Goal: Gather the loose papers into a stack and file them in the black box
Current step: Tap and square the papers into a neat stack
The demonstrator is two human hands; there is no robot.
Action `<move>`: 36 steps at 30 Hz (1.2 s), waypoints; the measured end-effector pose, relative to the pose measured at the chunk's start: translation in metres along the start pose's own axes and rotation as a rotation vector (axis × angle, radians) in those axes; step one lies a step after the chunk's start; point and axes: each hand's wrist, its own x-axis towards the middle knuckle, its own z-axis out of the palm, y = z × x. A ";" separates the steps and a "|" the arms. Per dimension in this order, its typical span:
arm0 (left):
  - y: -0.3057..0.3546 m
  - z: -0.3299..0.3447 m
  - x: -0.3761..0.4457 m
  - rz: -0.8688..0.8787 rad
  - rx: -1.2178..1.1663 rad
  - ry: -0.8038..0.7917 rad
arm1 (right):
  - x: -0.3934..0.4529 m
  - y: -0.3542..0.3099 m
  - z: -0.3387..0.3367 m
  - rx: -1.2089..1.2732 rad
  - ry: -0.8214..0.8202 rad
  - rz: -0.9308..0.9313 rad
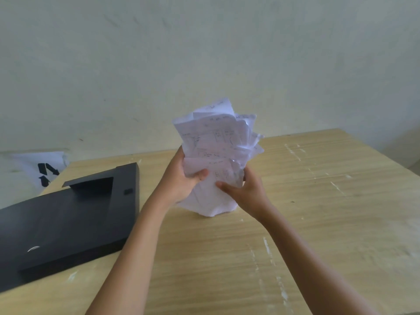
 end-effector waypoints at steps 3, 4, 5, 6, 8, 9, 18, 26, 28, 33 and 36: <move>-0.006 -0.003 -0.002 0.003 0.045 -0.020 | -0.003 0.003 0.004 0.013 -0.030 0.016; -0.007 -0.004 -0.003 -0.003 0.056 -0.019 | -0.003 0.001 0.005 0.031 -0.031 0.021; -0.008 -0.004 -0.004 -0.011 0.049 -0.010 | -0.004 -0.001 0.006 0.049 -0.026 0.019; -0.011 -0.004 -0.004 -0.020 0.021 0.009 | -0.004 -0.003 0.007 0.075 -0.016 0.009; -0.017 -0.003 -0.004 -0.038 -0.067 0.067 | -0.002 -0.007 0.008 0.157 0.005 -0.024; -0.020 -0.002 -0.005 -0.047 -0.110 0.101 | -0.001 -0.008 0.009 0.201 0.012 -0.044; -0.024 0.012 -0.009 -0.045 -0.261 0.076 | 0.004 -0.016 0.014 0.172 0.035 -0.078; -0.047 0.022 -0.045 -0.146 -0.103 0.193 | 0.003 -0.005 0.006 0.277 0.028 -0.007; -0.060 0.023 -0.060 -0.133 0.002 0.288 | 0.003 -0.005 0.003 0.284 0.014 0.008; -0.076 0.033 -0.077 -0.197 0.073 0.459 | 0.002 -0.002 0.002 0.274 -0.048 0.006; -0.078 0.045 -0.074 -0.316 -0.156 0.578 | 0.001 0.001 0.004 0.236 -0.045 0.021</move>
